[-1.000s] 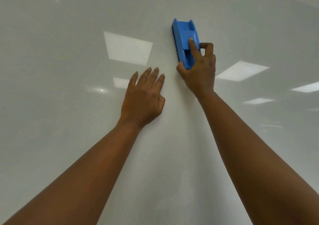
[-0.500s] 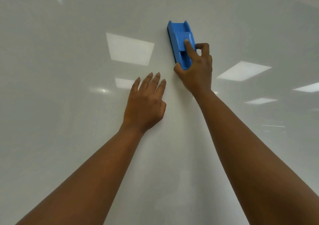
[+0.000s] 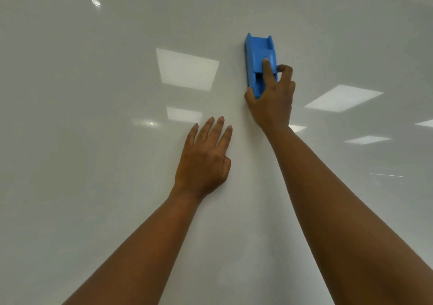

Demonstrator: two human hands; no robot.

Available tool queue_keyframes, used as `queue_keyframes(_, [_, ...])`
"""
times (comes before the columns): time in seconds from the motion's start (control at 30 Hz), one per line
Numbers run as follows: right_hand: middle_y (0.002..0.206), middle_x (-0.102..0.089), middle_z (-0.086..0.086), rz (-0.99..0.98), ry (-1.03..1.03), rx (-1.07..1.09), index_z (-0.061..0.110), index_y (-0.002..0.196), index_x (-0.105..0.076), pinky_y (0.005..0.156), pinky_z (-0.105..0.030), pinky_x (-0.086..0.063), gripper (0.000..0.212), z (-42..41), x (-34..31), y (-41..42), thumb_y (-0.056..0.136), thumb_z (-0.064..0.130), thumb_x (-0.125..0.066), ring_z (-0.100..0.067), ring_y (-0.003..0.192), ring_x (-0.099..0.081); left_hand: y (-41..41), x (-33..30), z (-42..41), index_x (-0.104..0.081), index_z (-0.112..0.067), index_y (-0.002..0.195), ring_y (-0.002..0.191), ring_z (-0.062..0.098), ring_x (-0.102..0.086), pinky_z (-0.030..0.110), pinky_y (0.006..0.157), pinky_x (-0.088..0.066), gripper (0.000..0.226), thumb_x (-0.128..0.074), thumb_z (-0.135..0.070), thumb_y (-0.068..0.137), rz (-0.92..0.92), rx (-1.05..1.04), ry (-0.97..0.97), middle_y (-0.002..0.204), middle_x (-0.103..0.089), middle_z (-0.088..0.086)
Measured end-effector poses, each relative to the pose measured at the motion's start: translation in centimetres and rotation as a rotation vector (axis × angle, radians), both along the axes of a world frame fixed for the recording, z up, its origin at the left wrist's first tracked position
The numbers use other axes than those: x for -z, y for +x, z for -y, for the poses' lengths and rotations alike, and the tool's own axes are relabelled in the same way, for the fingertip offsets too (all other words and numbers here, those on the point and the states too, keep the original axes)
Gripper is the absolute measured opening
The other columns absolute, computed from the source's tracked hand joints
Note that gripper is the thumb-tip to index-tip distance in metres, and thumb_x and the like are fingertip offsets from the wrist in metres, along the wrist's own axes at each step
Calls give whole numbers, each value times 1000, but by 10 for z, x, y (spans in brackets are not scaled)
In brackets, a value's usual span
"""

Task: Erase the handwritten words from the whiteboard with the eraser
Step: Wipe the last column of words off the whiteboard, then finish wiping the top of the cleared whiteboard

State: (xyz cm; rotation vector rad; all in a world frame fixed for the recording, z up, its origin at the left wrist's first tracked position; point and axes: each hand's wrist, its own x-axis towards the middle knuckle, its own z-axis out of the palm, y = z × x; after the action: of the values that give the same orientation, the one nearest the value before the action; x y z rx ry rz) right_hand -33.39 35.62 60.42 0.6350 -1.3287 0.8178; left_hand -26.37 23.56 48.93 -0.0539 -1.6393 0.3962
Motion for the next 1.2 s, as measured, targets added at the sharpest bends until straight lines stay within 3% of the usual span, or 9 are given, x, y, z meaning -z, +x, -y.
queue_keyframes(0.1, [140,-29,-13,-77,121,16,20,143,-27,81,-22,-33,68,4,11,3,85,30,-60,-26,113,-37,2,5,1,-56,-3,127,126,34,-48,52,104,-38,58,-29,-19,79,22,5,12,134,-52,19])
queue_keyframes(0.2, [138,-34,-12,-113,170,32,23,142,-32,79,-28,-39,67,-10,25,-3,82,28,-63,-29,110,-41,6,13,2,-52,-3,131,129,32,-45,50,108,-32,60,-29,-18,78,58,44,25,137,-50,17])
queue_keyframes(0.4, [135,-37,-16,46,-111,35,23,139,-38,82,-44,-44,64,-47,55,-23,80,25,-61,-38,105,-44,26,33,16,-43,-4,138,135,30,-36,45,113,-21,61,-35,-13,79,168,11,-9,144,-41,15])
queue_keyframes(0.53, [134,-35,-18,112,-205,-14,20,140,-34,82,-43,-46,64,-38,75,-16,82,26,-60,-38,104,-43,37,49,22,-38,-7,141,139,27,-30,46,115,-19,64,-27,-18,79,215,-32,17,149,-34,12])
queue_keyframes(0.7, [130,-40,-26,18,-75,-13,13,139,-38,74,-43,-44,65,-6,112,8,80,19,-63,-43,96,-45,57,85,54,-37,-6,142,139,28,-28,54,112,-23,67,-34,-17,76,173,-63,24,149,-34,13])
queue_keyframes(0.9, [124,-49,-26,-85,113,-54,11,134,-47,64,-38,-46,64,36,164,45,74,13,-71,-41,80,-48,93,112,84,-30,-4,144,142,28,-20,51,115,-16,69,-33,-17,76,51,-131,260,152,-28,13])
queue_keyframes(1.03, [123,-49,-23,-90,247,-109,11,133,-47,60,-33,-44,70,54,201,58,69,13,-76,-36,79,-48,112,128,96,-32,-2,144,141,29,-24,52,113,-21,68,-31,-17,78,109,-205,250,151,-30,14])
queue_keyframes(1.2, [122,-51,-25,-23,302,-163,11,132,-49,61,-39,-47,68,58,225,72,70,12,-76,-38,79,-50,137,148,111,-29,-3,144,141,29,-23,50,115,-19,69,-28,-19,77,213,-267,267,152,-27,15])
